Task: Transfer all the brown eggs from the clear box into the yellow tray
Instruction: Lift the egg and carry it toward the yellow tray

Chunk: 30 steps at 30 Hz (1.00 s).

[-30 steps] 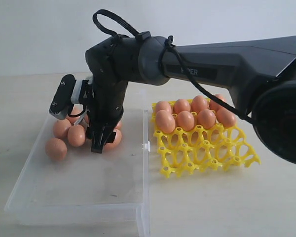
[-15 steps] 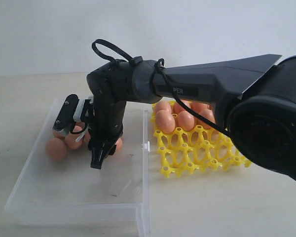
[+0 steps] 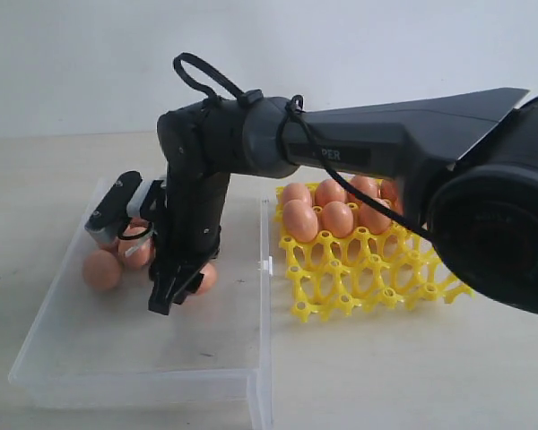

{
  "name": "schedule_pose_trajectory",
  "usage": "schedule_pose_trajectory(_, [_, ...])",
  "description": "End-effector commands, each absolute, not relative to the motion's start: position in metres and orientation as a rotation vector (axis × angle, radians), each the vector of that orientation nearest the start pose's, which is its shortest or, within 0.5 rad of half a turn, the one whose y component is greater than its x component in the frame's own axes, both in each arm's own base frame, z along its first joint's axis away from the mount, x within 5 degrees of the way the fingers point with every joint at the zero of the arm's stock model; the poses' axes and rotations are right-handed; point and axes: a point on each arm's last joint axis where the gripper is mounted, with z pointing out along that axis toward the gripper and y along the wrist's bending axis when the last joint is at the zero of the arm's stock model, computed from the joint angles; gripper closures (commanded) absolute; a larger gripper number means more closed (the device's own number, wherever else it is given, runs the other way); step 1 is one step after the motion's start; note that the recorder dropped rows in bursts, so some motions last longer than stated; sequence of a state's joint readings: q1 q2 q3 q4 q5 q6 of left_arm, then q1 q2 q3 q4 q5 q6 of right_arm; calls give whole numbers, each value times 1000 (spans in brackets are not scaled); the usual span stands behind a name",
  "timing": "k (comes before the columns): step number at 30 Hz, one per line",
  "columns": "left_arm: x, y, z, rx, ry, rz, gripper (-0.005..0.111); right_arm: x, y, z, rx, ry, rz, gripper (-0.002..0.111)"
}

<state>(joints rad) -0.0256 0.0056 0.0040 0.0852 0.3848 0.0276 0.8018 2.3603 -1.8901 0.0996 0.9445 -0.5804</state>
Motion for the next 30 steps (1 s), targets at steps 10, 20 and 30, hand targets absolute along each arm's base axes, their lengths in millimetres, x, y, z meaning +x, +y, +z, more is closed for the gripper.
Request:
schedule_pose_trajectory(10, [53,1,179,100,1859,74,107,322,354,257,-1471,2051,310,108])
schedule_pose_trajectory(20, [53,1,179,100,1859,74,107,295,272,255,-976,1827,316,108])
schedule_pose_trajectory(30, [53,1,179,100,1859,74,107,284,181,225,-546,1752,217,108])
